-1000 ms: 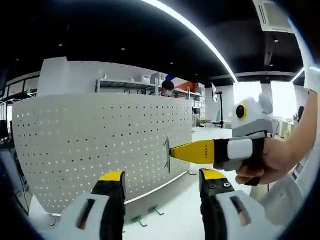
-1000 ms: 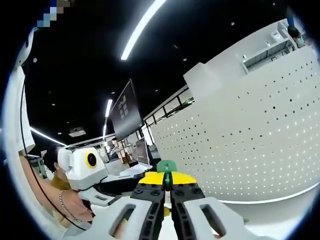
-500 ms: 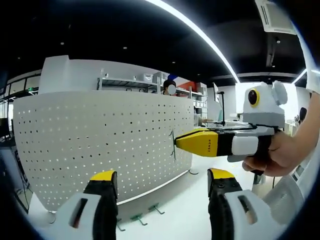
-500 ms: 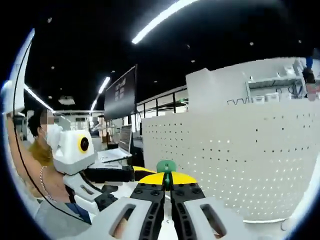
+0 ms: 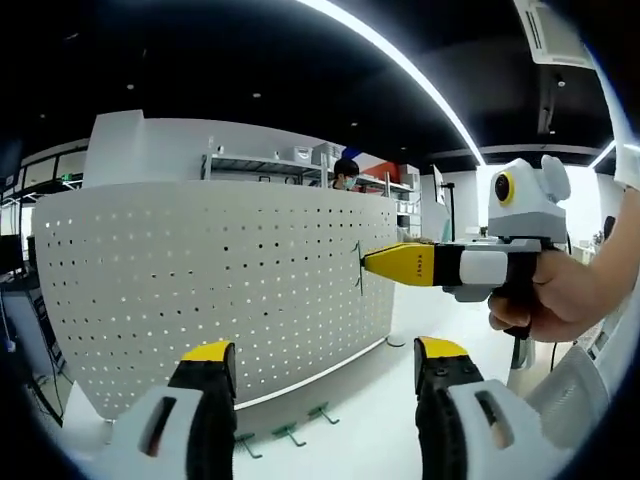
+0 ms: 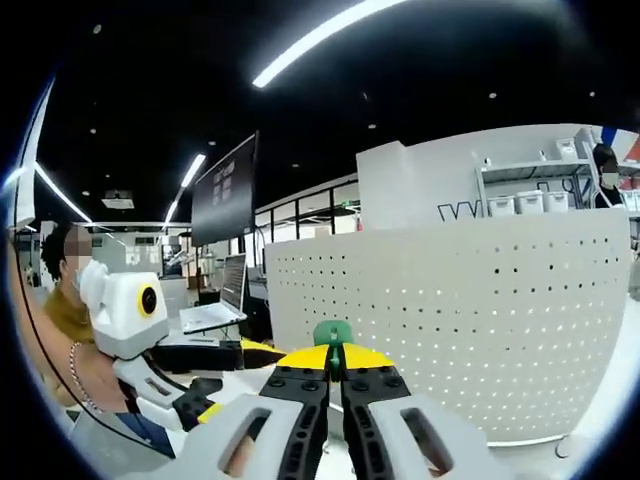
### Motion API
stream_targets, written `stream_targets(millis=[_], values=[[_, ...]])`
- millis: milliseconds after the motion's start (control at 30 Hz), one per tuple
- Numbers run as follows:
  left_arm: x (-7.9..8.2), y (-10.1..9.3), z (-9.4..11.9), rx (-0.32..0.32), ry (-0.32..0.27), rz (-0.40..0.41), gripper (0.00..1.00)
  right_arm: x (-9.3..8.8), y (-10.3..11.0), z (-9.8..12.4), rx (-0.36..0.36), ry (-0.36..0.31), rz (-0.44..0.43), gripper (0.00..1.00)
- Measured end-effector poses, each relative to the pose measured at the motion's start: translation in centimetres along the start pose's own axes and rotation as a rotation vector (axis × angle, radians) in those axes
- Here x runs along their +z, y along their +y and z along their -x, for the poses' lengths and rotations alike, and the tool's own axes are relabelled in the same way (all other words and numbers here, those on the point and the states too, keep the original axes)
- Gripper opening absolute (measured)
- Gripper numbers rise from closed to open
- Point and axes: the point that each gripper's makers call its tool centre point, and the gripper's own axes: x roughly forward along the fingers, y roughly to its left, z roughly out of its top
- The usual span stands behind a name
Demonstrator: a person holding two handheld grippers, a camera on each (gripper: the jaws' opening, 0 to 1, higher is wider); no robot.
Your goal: Insert the hook assembly into the mounting plate slot until the hook locks in place.
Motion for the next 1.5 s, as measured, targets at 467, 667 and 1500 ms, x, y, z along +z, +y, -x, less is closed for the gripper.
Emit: stream_targets(millis=[467,667,1500], values=[[-1.1,1.7,0.9,0.029,0.009,0.011,0.75,1.6,-3.4,-2.0,-0.070,-0.028,-0.021,0.00],[-1.3,2.1,1.4,0.041,0.012,0.006,0.75,2.7,-4.8,-3.0,-0.101,-0.050,-0.015,0.00],[-2.3,3.5,3.2,0.088,0.023,0.024,0.74,4.6,-7.6,-7.3,-0.198,-0.106,0.016,0.00]])
